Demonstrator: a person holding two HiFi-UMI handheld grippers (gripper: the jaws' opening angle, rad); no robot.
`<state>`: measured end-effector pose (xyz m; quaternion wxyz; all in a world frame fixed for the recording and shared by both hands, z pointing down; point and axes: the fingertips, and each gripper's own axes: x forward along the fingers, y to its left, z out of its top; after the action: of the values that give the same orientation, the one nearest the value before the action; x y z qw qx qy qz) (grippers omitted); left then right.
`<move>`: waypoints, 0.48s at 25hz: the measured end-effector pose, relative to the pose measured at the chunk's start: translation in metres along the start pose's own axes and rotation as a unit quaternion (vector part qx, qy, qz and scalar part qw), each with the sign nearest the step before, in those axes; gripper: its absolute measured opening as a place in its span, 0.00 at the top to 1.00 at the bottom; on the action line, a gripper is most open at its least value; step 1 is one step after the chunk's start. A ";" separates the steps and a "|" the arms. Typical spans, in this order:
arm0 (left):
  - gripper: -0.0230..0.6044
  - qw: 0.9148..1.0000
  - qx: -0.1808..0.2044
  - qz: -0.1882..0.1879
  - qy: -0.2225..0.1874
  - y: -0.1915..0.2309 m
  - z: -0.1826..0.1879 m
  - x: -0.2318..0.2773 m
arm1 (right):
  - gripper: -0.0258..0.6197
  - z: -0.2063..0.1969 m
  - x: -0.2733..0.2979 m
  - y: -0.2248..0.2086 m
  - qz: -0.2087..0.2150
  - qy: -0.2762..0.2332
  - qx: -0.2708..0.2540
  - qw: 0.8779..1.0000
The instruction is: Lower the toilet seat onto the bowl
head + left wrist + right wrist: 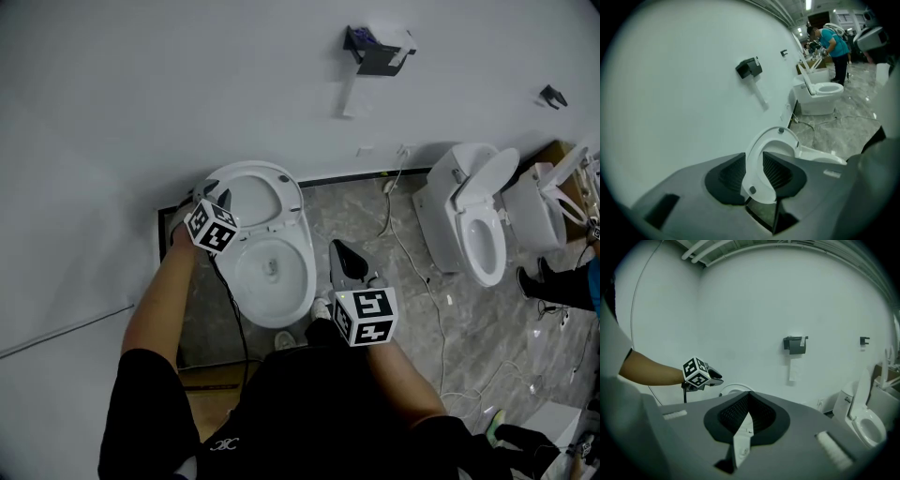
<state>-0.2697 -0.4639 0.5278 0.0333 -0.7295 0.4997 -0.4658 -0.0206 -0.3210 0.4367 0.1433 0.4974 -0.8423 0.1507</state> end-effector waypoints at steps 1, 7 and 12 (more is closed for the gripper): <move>0.77 1.000 0.013 -0.001 0.008 0.001 -0.001 0.009 | 0.95 -0.002 0.001 -0.005 -0.002 0.003 0.001 1.000; 0.77 0.997 0.051 -0.017 0.054 0.006 -0.009 0.056 | 0.95 -0.008 0.010 -0.033 -0.013 0.018 0.006 1.000; 0.77 0.995 0.064 -0.022 0.078 0.009 -0.015 0.082 | 0.95 -0.016 0.015 -0.048 -0.013 0.034 0.003 0.999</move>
<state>-0.2809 -0.5247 0.5843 0.0308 -0.6980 0.4538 -0.5532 0.0156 -0.3490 0.4622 0.1723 0.5037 -0.8296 0.1683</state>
